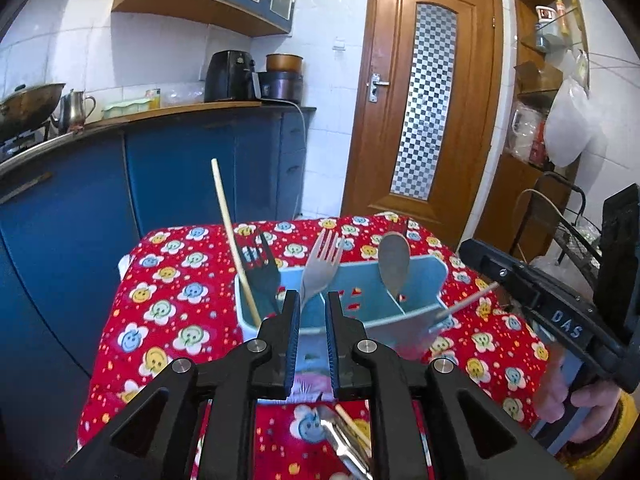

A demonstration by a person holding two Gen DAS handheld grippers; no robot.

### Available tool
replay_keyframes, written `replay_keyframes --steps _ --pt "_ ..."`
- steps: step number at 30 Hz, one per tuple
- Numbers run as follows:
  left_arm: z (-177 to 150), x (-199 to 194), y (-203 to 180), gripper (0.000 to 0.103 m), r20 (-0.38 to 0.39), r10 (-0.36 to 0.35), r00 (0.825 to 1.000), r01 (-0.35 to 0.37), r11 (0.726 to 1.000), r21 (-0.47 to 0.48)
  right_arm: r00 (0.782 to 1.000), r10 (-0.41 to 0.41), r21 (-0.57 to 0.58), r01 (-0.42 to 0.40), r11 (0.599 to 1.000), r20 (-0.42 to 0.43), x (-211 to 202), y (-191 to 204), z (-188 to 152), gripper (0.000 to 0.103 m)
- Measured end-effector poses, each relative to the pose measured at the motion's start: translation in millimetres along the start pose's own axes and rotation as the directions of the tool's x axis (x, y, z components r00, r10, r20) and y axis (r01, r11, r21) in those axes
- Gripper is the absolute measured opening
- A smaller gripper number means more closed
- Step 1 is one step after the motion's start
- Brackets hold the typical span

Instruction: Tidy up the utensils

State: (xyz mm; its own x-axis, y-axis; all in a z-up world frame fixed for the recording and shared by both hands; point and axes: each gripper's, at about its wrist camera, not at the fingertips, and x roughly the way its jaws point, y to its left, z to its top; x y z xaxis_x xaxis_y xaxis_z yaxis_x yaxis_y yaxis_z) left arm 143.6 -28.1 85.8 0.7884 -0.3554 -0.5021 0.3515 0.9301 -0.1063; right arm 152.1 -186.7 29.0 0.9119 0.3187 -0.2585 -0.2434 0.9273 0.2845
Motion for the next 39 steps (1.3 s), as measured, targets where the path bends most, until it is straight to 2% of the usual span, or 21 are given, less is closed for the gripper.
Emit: replay_keyframes --steps 14,22,23,25,27,39 --pt "-33 -25 -2 0.013 -0.118 -0.037 0.992 0.033 0.999 -0.033 0.999 0.010 0.018 -0.009 1.000 -0.049 -61 18 -17 0.016" --pt "-58 -35 -13 0.013 -0.189 -0.066 0.980 0.058 0.997 -0.049 0.997 -0.012 0.044 0.016 0.999 -0.079 -88 19 -37 0.016" --pt "-60 -35 -14 0.014 -0.196 -0.064 0.979 0.055 0.997 -0.049 0.996 -0.014 0.051 0.018 0.999 -0.084 -91 19 -40 0.016" --pt "-66 -35 -16 0.025 -0.214 -0.059 0.975 0.050 0.998 -0.047 0.995 -0.021 0.062 0.027 0.998 -0.094 -96 17 -45 0.017" --pt "-73 -34 -18 0.030 -0.233 -0.059 0.971 0.049 0.998 -0.051 0.994 -0.028 0.072 0.036 0.997 -0.107 -101 15 -51 0.017" --pt "-96 -20 -31 0.032 -0.341 -0.050 0.939 0.034 0.998 -0.051 0.980 -0.065 0.138 0.092 0.986 -0.188 -111 -12 -84 0.022"
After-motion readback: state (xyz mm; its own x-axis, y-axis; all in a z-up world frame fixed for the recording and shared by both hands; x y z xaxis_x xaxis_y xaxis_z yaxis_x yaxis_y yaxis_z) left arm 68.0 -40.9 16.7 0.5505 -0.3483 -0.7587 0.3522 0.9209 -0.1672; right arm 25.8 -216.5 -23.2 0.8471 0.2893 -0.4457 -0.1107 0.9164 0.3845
